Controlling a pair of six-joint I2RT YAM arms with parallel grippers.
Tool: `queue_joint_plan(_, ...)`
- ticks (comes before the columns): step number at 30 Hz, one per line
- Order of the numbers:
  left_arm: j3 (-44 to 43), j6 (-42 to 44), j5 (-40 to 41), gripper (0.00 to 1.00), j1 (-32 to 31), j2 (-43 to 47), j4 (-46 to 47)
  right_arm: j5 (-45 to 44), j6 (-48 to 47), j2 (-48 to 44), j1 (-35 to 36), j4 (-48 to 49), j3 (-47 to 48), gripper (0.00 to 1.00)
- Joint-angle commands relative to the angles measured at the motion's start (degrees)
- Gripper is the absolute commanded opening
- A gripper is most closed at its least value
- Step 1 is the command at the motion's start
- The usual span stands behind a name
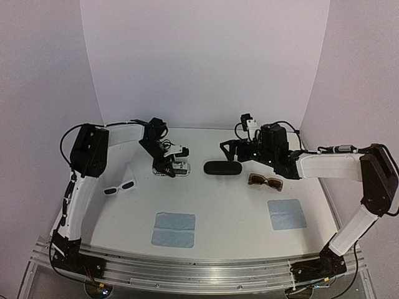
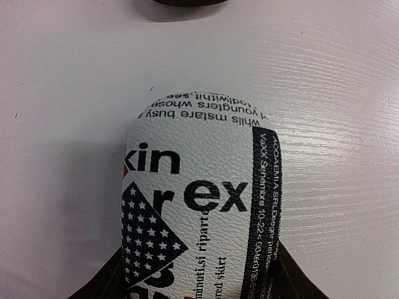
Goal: Organize the sunglasses
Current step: Pick up the sunglasses case from the center of the board.
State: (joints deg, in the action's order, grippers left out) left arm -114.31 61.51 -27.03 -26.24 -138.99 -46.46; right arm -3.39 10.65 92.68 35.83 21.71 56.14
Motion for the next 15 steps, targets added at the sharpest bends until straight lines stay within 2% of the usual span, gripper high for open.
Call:
queue_joint_plan(1, 1.0, -0.8, -3.6, 0.15, 0.2, 4.6, -0.8, 1.6, 1.2, -1.5, 0.5, 1.0, 2.8, 0.98)
queue_joint_plan(3, 1.1, -3.0, -5.9, 0.02, 0.3, 6.3, -0.6, 3.6, 1.4, -2.0, 0.5, 0.9, 3.2, 0.98)
queue_joint_plan(8, -1.4, -12.9, -22.7, 0.00, 1.3, 14.3, -1.6, 14.5, 1.9, -3.8, 0.5, 1.0, 5.9, 0.98)
queue_joint_plan(11, 2.9, -22.8, -32.9, 0.00, 1.5, 22.7, 6.5, 21.2, 4.0, -4.3, 0.8, 2.1, 8.6, 0.98)
queue_joint_plan(15, 14.3, -39.5, -44.8, 0.00, 1.5, 34.7, 23.9, 27.3, 4.9, -4.3, 4.1, 10.3, 11.3, 0.98)
